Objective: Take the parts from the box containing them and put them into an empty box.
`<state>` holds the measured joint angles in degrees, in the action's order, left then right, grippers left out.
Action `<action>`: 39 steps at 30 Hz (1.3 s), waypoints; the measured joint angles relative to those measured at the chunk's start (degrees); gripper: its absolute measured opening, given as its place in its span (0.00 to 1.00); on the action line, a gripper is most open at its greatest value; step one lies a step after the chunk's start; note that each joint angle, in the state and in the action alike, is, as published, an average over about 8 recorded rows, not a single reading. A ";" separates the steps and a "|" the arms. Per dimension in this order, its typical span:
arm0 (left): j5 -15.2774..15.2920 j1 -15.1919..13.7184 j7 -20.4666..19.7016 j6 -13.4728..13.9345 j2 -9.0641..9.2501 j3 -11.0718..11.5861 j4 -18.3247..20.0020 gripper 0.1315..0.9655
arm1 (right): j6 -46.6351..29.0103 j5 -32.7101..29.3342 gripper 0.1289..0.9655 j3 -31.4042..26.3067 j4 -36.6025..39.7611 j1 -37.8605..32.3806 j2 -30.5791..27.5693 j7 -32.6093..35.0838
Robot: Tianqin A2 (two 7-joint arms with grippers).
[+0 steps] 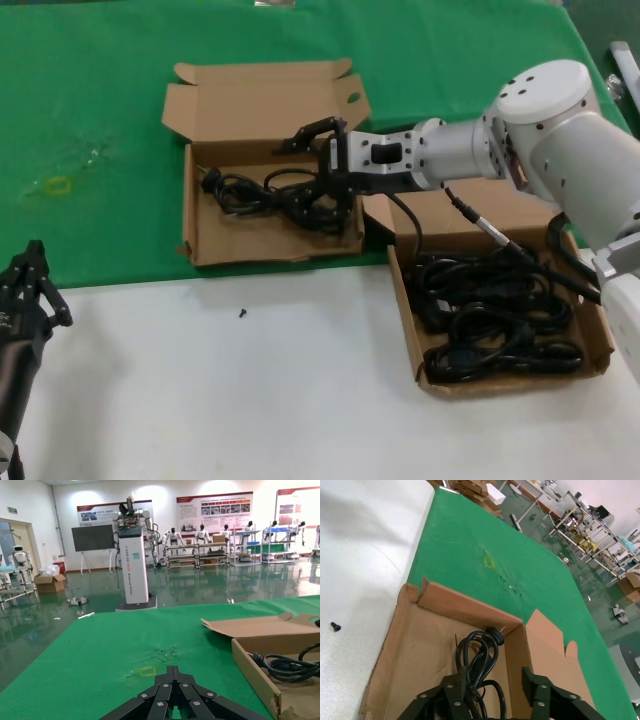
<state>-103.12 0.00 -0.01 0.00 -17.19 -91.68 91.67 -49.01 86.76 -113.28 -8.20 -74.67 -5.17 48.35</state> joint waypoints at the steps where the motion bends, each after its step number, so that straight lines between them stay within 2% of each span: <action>1: 0.00 0.00 0.00 0.00 0.00 0.00 0.00 0.01 | -0.01 -0.08 0.28 0.00 -0.44 0.15 -0.13 -0.52; 5: 0.00 0.00 0.00 0.00 0.00 0.00 0.00 0.01 | -0.06 -0.55 0.37 -0.24 -3.90 1.32 -1.16 -4.12; 9: 0.00 0.00 0.00 0.00 0.00 0.00 0.00 0.01 | -0.18 -1.24 0.37 -0.81 -10.04 3.40 -3.07 -10.07; 16: 0.00 0.00 0.00 0.00 0.00 0.00 0.00 0.01 | -0.04 -1.88 0.60 -1.33 -20.03 6.99 -6.54 -18.33; 26: 0.00 0.00 0.00 0.00 0.00 0.00 0.00 0.04 | 1.57 -1.32 0.84 -0.62 -23.65 9.63 -7.31 -20.48; 30: 0.00 0.00 0.00 0.00 0.00 0.00 0.00 0.06 | 3.54 -0.58 0.88 0.31 -26.14 12.34 -7.50 -21.65; 35: 0.00 0.00 0.00 0.00 0.00 0.00 0.00 0.15 | 6.56 0.54 0.96 1.73 -29.95 16.50 -7.80 -23.42; 39: 0.00 0.00 0.00 0.00 0.00 0.00 0.00 0.20 | 9.12 1.50 0.96 2.93 -33.18 20.01 -8.06 -24.92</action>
<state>-103.12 0.00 -0.01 0.00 -17.19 -91.68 91.67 -39.89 88.25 -110.35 -41.38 -54.66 -13.23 23.43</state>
